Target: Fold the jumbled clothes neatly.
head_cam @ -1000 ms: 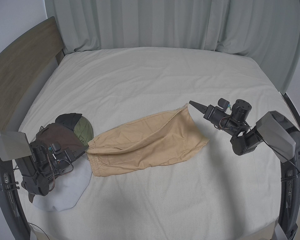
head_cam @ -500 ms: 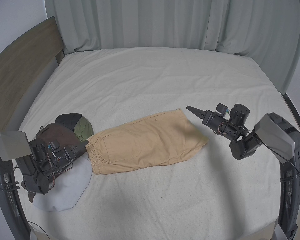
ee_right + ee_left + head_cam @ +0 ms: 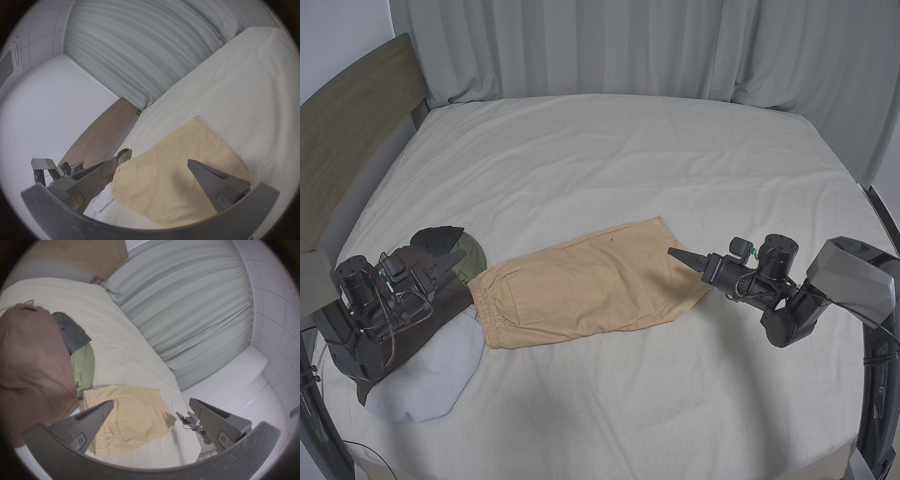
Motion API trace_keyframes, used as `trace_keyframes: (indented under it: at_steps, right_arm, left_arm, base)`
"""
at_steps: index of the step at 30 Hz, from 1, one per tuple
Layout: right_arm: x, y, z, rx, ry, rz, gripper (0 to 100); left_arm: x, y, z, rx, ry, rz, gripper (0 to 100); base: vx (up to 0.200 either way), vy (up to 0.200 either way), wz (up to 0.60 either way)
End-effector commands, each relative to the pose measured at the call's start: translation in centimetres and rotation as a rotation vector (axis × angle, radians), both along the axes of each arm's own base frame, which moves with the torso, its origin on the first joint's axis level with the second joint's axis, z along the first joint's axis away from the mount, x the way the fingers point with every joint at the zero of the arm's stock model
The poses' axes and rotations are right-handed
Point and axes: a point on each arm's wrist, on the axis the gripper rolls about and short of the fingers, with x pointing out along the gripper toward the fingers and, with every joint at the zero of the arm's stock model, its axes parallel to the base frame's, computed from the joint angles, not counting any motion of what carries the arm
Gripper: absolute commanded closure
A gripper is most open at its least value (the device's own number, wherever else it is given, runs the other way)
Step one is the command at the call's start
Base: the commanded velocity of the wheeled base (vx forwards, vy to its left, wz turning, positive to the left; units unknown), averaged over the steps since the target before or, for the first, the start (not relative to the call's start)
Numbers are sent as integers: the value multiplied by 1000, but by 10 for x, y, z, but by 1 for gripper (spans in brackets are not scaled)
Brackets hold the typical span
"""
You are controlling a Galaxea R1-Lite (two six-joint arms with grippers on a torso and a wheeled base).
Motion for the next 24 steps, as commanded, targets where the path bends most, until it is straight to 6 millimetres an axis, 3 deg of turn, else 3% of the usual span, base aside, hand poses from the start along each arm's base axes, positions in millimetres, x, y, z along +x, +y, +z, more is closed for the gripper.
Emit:
trace_keyframes:
  at_steps: [1,5,12,24]
  right_arm:
    - [-14,0,-24,-16,60,7,0]
    - [-22,-2,-44,-24,92,7,0]
    - [-46,-2,-62,-61,130,25,0]
    - [-67,-8,-85,-96,204,27,0]
  left_arm:
    - [-20,-7,42,8,-116,-37,0]
    - [-32,-16,59,0,-159,-64,0]
    - [-47,-21,84,-33,-214,-85,0]
    - [-55,-23,97,-29,-265,-90,0]
  base:
    - [0,0,0]
    - [0,0,0]
    - [0,0,0]
    - [0,0,0]
